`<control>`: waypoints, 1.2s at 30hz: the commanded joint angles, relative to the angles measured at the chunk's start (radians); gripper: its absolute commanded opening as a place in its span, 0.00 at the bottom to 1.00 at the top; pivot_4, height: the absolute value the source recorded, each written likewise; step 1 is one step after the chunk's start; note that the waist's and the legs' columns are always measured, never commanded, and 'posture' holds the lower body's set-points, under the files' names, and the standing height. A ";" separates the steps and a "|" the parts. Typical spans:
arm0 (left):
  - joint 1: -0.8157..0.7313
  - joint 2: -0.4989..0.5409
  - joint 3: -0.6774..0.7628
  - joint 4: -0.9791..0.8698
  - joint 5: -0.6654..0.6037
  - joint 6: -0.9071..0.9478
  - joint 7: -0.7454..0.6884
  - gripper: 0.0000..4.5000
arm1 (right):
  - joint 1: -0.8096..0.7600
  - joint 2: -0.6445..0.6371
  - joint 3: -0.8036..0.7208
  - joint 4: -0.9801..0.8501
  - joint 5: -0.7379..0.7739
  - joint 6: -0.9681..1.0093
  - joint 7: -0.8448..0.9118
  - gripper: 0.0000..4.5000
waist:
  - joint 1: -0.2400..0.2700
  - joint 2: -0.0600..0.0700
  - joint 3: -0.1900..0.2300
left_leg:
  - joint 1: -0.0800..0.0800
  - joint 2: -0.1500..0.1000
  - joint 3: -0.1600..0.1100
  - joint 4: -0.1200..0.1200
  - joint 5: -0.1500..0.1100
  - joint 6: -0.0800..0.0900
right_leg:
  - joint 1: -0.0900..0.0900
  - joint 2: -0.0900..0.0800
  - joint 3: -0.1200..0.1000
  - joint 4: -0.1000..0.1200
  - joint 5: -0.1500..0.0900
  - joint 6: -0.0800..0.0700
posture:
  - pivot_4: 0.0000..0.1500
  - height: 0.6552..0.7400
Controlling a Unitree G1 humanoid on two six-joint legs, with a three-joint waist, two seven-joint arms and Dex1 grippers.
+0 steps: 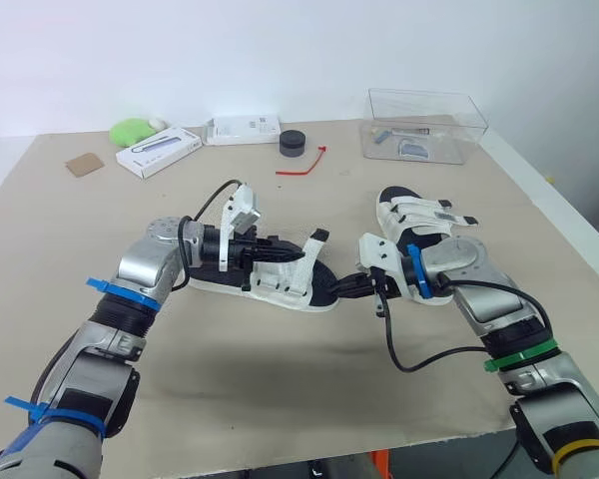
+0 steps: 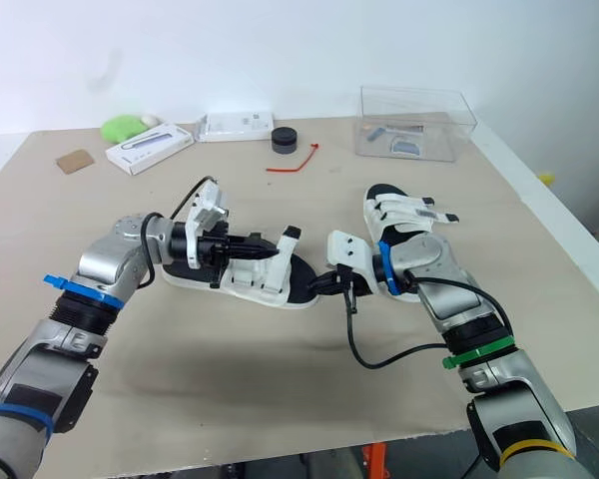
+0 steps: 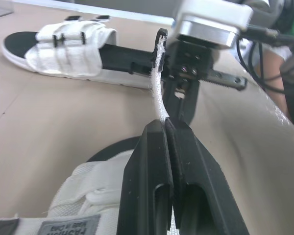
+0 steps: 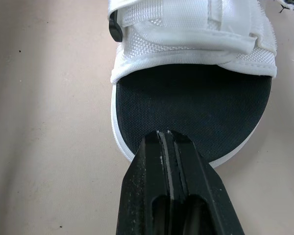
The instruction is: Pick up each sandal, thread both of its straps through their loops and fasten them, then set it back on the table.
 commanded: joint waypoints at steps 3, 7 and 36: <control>-0.015 0.004 0.042 0.008 0.041 -0.008 0.013 0.02 | -0.001 -0.009 -0.010 -0.010 -0.003 -0.003 0.003 0.00 | 0.000 0.000 0.000 | 0.000 0.000 0.000 0.000 0.000 0.000 | 0.000 0.000 0.000 0.000 0.000 0.000 | 1.00 1.00; -0.010 -0.001 0.043 0.030 0.075 -0.017 0.016 0.02 | -0.001 -0.005 -0.006 -0.008 -0.004 -0.008 0.004 0.00 | 0.000 0.000 0.000 | 0.000 0.000 0.000 0.000 0.000 0.000 | 0.000 0.000 0.000 0.000 0.000 0.000 | 1.00 1.00; -0.140 -0.074 0.087 0.163 0.172 -0.192 -0.061 0.83 | 0.001 -0.005 -0.009 -0.012 -0.005 -0.007 -0.004 0.00 | 0.000 0.000 0.000 | -0.001 0.000 0.000 0.001 0.001 -0.001 | 0.000 0.000 0.000 -0.001 0.002 0.001 | 1.00 1.00</control>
